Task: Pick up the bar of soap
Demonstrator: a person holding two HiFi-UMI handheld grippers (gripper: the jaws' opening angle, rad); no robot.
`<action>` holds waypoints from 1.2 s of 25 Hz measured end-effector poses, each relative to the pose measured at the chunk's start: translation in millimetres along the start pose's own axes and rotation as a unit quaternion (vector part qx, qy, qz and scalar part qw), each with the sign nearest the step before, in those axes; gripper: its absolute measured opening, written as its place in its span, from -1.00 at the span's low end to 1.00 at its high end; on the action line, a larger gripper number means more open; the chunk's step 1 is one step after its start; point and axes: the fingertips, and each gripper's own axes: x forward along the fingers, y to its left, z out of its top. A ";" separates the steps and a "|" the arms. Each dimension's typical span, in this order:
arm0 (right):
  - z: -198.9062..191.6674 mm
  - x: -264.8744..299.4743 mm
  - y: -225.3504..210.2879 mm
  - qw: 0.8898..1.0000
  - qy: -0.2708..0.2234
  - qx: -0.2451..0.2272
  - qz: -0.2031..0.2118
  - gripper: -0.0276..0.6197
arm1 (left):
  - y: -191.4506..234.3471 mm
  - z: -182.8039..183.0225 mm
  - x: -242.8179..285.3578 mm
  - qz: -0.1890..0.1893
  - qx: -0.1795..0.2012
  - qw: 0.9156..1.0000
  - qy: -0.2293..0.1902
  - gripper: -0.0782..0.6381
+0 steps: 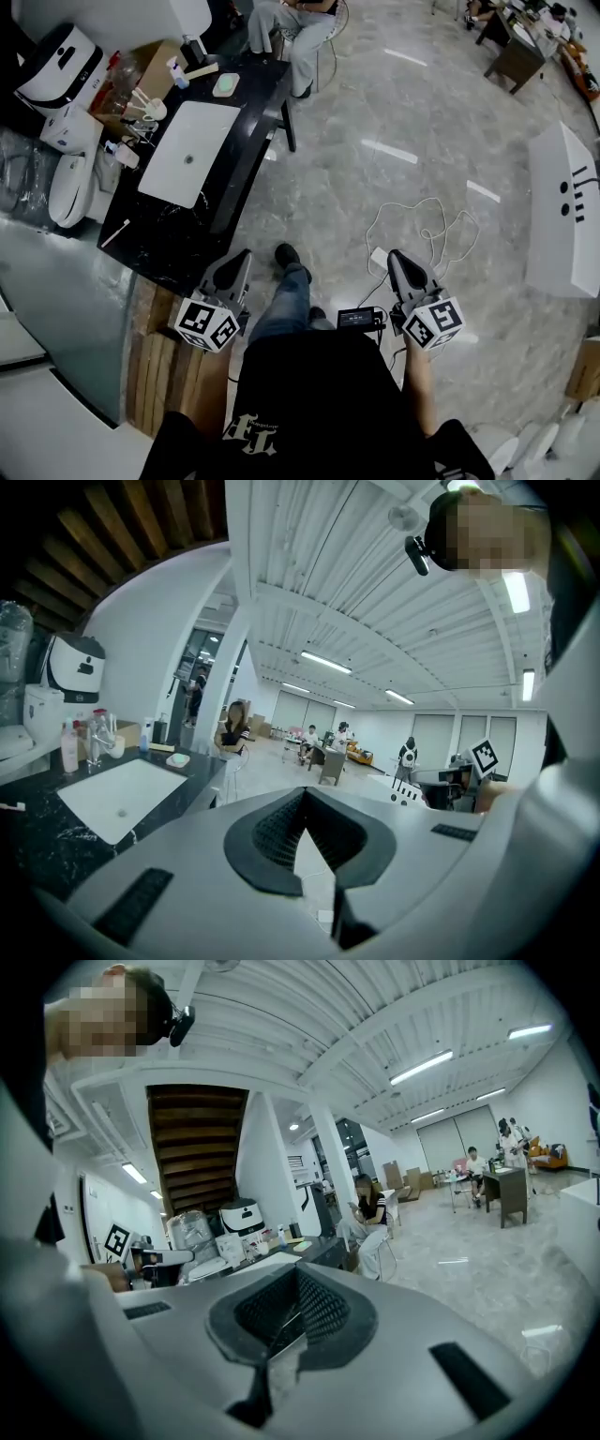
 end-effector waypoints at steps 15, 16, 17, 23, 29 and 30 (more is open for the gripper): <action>67.3 195.5 -52.1 0.999 0.036 -0.001 -0.010 -0.90 | 134.8 56.7 153.9 -0.039 -0.024 0.999 0.012 -0.76; 71.7 208.7 -53.9 0.999 0.038 0.000 -0.011 -0.90 | 143.3 60.3 161.1 -0.041 -0.025 0.999 0.013 -0.76; 75.9 222.2 -55.9 0.999 0.038 0.000 -0.010 -0.90 | 152.0 64.3 168.3 -0.043 -0.026 0.999 0.013 -0.76; 93.0 287.9 -59.2 0.999 0.040 -0.006 0.004 -0.90 | 197.2 79.2 198.0 -0.036 -0.029 0.999 0.008 -0.76; 91.8 332.0 -65.7 0.998 0.054 -0.005 0.022 -0.90 | 227.1 80.0 210.6 -0.015 -0.037 0.999 0.008 -0.76; 91.8 340.3 -67.1 0.998 0.058 -0.005 0.026 -0.90 | 231.4 79.3 212.9 -0.010 -0.039 0.999 0.008 -0.76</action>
